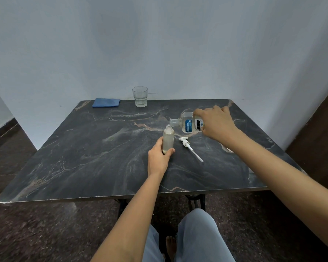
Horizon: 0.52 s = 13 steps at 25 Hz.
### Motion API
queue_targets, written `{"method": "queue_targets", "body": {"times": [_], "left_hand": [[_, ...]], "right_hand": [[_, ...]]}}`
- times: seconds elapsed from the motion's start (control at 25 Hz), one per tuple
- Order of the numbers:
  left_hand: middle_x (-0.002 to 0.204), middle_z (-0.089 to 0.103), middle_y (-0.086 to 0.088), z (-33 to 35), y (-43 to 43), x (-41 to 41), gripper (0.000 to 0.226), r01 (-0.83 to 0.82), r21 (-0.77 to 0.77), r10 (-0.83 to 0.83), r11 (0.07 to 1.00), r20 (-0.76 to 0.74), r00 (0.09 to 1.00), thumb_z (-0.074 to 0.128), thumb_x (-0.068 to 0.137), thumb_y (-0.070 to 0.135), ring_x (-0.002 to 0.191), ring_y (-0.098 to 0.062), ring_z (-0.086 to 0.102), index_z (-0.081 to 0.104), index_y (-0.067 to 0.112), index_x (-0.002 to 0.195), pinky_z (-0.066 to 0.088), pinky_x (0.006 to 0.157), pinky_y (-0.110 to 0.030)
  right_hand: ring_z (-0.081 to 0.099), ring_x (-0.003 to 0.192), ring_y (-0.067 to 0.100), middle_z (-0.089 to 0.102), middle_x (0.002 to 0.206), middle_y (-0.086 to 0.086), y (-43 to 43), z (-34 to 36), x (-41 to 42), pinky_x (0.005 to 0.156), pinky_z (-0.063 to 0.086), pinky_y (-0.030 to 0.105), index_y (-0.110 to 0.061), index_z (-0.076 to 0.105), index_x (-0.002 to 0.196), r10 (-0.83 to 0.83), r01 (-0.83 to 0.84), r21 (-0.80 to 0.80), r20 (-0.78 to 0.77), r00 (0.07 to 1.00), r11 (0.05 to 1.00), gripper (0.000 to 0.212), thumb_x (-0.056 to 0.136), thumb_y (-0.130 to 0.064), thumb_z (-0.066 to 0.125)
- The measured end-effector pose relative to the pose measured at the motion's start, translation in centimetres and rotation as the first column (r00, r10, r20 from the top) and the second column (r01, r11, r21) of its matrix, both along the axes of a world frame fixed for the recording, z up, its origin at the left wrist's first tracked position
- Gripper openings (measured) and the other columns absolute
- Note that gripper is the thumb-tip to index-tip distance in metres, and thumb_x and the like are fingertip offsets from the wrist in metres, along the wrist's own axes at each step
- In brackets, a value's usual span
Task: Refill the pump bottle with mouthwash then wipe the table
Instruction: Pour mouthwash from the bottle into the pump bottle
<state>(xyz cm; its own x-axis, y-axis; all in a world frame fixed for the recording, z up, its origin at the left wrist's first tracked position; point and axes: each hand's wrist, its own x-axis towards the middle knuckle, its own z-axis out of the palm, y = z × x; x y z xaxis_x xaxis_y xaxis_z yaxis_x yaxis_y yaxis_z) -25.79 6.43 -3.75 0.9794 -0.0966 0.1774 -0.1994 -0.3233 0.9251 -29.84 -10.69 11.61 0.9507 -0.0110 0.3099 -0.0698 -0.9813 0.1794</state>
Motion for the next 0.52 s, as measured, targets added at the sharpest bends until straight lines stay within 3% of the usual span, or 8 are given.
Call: {"method": "queue_targets", "body": {"times": [0.12,0.32,0.4,0.52], "left_hand": [[0.121,0.065,0.002,0.0,0.0,-0.1,0.056,-0.003,0.003,0.003,1.0,0.001,1.0,0.072,0.084,0.024,0.106,-0.013,0.061,0.05,0.024,0.135,0.05,0.096,-0.035],[0.124,0.064,0.0,0.0,0.0,0.1,0.059,-0.002,0.001,0.002,1.0,-0.006,1.0,0.072,0.084,0.024,0.11,-0.016,0.061,0.048,0.021,0.137,0.05,0.098,-0.039],[0.125,0.064,-0.001,-0.2,-0.1,0.1,0.059,-0.005,0.008,0.005,1.0,0.001,1.0,0.072,0.084,0.024,0.11,-0.016,0.061,0.048,0.02,0.137,0.05,0.098,-0.039],[0.123,0.065,-0.001,-0.3,-0.1,0.3,0.058,-0.011,0.001,0.011,1.0,-0.003,1.0,0.073,0.083,0.025,0.108,-0.016,0.061,0.05,0.022,0.136,0.05,0.097,-0.037]], "right_hand": [[0.051,0.114,0.031,0.064,0.116,0.005,-0.2,-0.3,-0.1,0.097,0.033,0.046,-0.03,0.045,0.13,-0.007,0.008,0.055,-0.021,1.0,0.998,0.049,0.085,-0.016,0.058],[0.055,0.109,0.031,0.068,0.111,0.002,-1.1,-2.5,-0.4,0.099,0.032,0.047,-0.027,0.047,0.128,0.014,0.025,0.361,-0.103,0.995,0.932,0.047,0.084,-0.019,0.062],[0.058,0.105,0.029,0.069,0.108,0.002,-1.7,-3.8,-0.3,0.1,0.035,0.046,-0.027,0.048,0.126,0.034,0.021,0.508,-0.098,0.995,0.861,0.049,0.081,-0.018,0.066],[0.062,0.096,0.022,0.068,0.107,0.003,-3.1,-5.9,0.1,0.085,0.048,0.036,-0.024,0.049,0.12,0.031,-0.031,0.775,0.014,0.999,0.631,0.045,0.081,-0.015,0.068]]}}
